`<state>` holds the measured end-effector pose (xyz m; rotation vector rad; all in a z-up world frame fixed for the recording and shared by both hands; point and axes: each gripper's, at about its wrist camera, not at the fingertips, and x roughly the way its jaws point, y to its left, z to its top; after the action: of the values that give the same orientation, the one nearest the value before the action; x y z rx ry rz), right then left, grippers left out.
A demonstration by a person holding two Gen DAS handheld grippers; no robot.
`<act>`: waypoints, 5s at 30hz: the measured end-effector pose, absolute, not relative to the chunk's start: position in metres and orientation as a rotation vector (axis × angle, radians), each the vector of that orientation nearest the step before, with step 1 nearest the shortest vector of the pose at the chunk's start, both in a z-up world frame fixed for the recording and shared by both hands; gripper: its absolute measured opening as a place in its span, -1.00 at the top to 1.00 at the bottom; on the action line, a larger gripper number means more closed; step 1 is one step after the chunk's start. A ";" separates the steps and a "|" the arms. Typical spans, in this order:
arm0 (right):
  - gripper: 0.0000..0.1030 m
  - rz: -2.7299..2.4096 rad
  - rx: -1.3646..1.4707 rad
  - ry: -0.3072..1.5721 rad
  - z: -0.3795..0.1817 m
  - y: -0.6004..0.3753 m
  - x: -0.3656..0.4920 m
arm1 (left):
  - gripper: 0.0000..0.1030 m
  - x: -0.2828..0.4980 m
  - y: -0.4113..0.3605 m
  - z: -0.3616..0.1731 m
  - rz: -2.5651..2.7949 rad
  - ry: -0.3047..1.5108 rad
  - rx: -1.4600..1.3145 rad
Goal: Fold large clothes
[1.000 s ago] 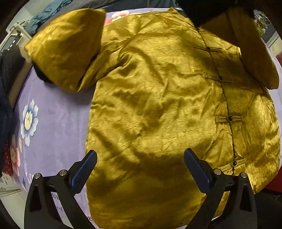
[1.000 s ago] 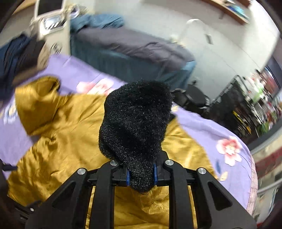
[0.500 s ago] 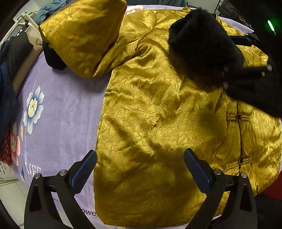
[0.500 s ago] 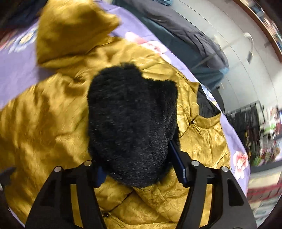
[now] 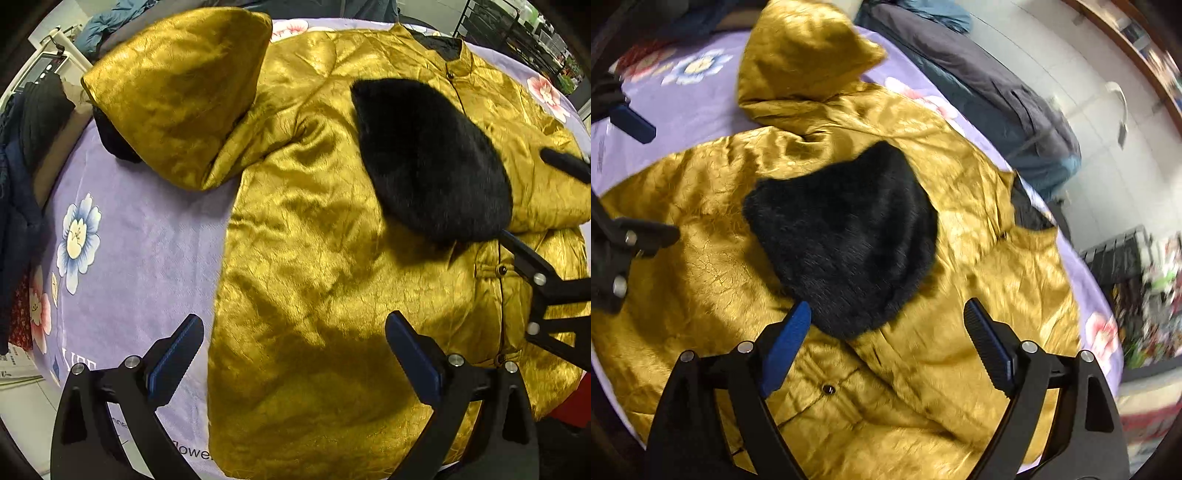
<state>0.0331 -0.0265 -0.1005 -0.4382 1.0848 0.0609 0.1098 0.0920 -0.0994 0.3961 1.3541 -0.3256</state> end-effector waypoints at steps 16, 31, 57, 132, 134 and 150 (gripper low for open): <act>-0.63 -0.302 0.205 1.134 -0.087 -0.187 -0.004 | -0.88 0.134 0.055 -0.084 -0.389 1.340 0.337; -0.63 -0.545 0.557 1.062 -0.090 -0.325 -0.015 | -0.88 0.138 0.053 -0.089 -0.377 1.342 0.378; 0.30 -0.648 0.933 0.998 -0.137 -0.415 -0.014 | -0.88 0.197 0.034 -0.056 -0.409 1.286 0.293; -0.49 -0.314 0.268 1.339 -0.149 -0.150 -0.012 | -0.60 0.150 0.173 -0.103 -0.063 1.381 0.047; -0.49 -0.309 0.268 1.335 -0.147 -0.146 -0.015 | -0.60 0.156 0.187 -0.099 -0.051 1.372 0.003; -0.49 -0.382 0.267 1.304 -0.121 -0.145 -0.038 | -0.61 0.304 0.274 -0.037 0.004 1.197 -0.454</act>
<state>-0.0375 -0.1449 -0.1206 0.2671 1.3041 -0.3820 0.3041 0.2739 -0.0367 -0.4541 1.1973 0.0038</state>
